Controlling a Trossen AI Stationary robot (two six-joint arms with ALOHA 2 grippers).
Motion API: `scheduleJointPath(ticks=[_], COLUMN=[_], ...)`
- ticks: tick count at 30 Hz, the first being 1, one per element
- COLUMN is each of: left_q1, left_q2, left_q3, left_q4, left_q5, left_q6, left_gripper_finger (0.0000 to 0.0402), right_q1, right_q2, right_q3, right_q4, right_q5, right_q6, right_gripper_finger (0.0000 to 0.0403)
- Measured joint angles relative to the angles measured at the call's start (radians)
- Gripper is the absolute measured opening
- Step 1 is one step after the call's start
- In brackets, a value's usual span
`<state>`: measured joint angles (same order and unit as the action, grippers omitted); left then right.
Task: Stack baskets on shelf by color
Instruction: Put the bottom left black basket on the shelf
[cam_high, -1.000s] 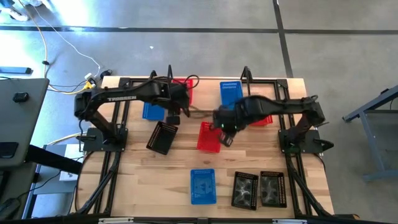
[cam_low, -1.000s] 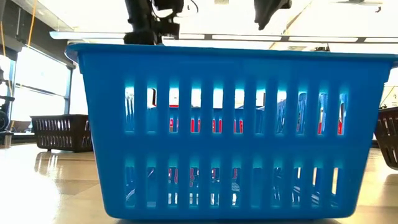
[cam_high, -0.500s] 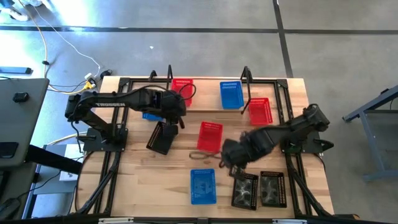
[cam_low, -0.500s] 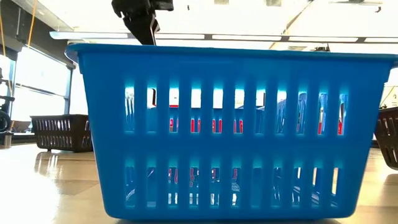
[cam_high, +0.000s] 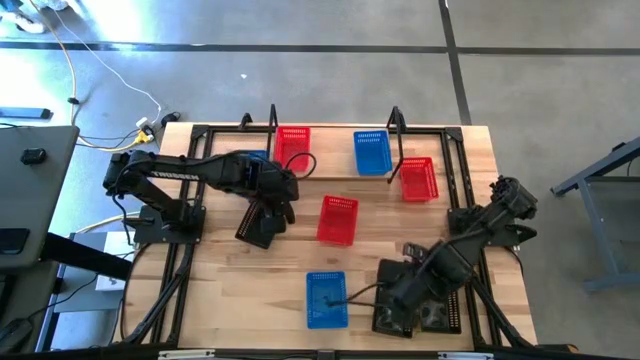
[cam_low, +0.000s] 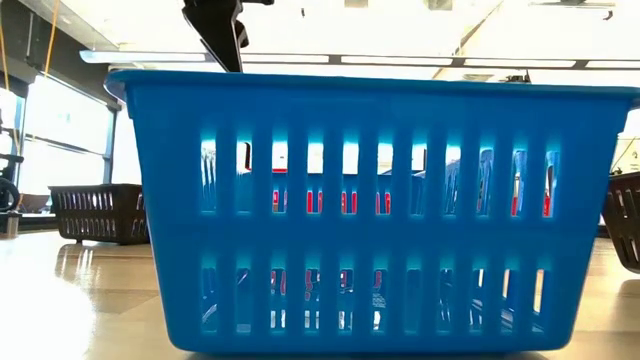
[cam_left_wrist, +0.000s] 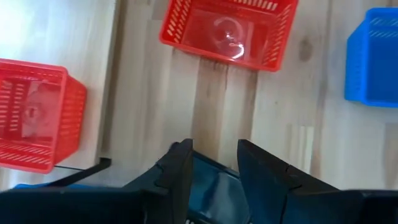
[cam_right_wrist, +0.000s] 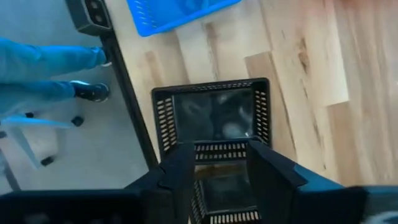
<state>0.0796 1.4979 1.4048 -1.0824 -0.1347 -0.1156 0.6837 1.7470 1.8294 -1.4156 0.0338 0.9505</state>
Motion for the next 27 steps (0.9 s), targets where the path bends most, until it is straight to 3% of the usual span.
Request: scheduleJointPath(ticks=[6, 27], left_q1=[-0.045, -0.102], left_q2=[0.000, 0.001], left_q3=[0.000, 0.000], left_q4=[0.001, 0.002], left_q5=[-0.001, -0.004], left_q6=[-0.042, -0.068], left_gripper_finger=[0.0115, 0.0115], right_q1=[0.086, 0.230], right_q2=[0.023, 0.242], right_q3=[0.000, 0.000], right_q4=[0.049, 0.171], right_q5=[0.042, 0.018], right_q6=[0.013, 0.009], right_gripper_finger=[0.0161, 0.0149])
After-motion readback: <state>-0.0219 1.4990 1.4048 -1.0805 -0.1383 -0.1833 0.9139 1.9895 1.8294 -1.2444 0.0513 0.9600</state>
